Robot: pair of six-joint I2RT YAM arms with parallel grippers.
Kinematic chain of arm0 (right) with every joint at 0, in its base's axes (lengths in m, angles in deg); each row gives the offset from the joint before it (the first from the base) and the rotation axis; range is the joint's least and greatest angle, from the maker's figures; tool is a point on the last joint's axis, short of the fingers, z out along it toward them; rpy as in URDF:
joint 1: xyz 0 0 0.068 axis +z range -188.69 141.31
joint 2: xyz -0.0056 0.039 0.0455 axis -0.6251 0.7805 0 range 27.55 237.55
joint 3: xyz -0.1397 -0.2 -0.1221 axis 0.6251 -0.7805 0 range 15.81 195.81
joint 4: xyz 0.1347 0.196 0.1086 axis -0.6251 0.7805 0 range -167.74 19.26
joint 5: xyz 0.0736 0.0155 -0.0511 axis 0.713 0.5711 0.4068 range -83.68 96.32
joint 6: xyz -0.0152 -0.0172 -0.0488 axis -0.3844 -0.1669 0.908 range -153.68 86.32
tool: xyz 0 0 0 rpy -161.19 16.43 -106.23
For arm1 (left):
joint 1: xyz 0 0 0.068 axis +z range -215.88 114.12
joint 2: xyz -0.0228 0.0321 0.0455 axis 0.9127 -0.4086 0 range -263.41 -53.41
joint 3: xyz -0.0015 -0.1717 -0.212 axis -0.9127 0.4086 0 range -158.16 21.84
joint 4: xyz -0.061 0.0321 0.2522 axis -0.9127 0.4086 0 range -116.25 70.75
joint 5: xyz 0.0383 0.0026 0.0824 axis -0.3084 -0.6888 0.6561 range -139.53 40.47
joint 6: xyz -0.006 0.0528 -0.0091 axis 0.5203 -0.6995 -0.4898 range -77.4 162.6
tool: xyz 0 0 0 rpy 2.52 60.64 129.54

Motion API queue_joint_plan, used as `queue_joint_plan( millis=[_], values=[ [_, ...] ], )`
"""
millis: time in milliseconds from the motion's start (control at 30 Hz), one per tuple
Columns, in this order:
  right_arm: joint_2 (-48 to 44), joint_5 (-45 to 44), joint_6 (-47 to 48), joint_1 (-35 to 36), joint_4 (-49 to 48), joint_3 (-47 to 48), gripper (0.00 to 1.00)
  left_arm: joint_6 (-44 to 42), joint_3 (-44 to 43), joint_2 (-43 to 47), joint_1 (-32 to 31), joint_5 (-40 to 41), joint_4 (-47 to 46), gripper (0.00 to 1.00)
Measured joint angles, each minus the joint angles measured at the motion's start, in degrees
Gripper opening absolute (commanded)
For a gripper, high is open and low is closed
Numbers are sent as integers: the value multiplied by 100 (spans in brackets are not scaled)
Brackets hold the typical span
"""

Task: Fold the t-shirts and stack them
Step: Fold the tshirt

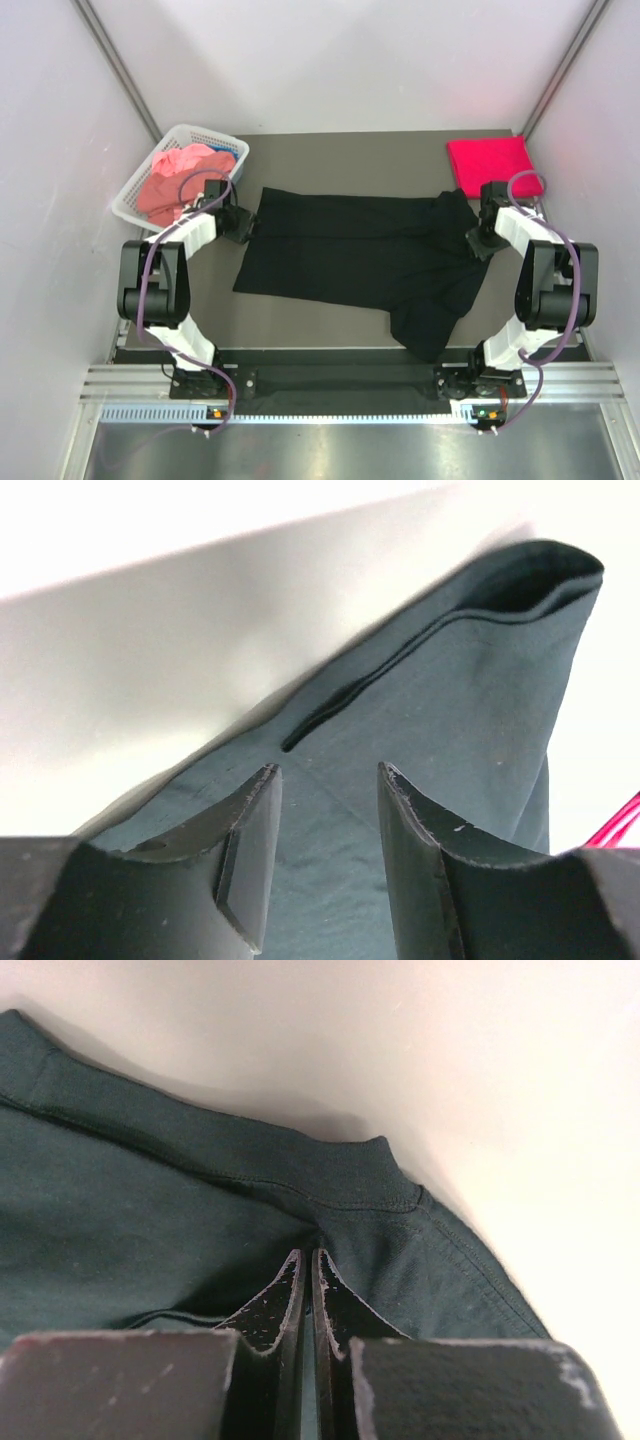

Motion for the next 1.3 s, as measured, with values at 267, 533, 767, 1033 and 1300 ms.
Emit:
queue_joint_plan(
  millis=[267, 533, 767, 1033, 1300],
  values=[
    [-61, -15, 81, 0, -151, -76, 0, 380, 7, -81, -81, 195, 52, 46],
    [-151, -42, 166, -2, -284, -111, 0, 549, -55, -337, -225, 501, -125, 44],
    [-166, -74, 210, -2, -332, -111, 0, 688, -140, -433, -527, 695, -24, 43],
    [-166, -87, 245, -2, -337, -111, 0, 743, -240, -431, -761, 975, 323, 47],
    [-225, -131, 321, -2, -337, -111, 0, 487, -404, -415, -380, 1248, 756, 45]
  ],
)
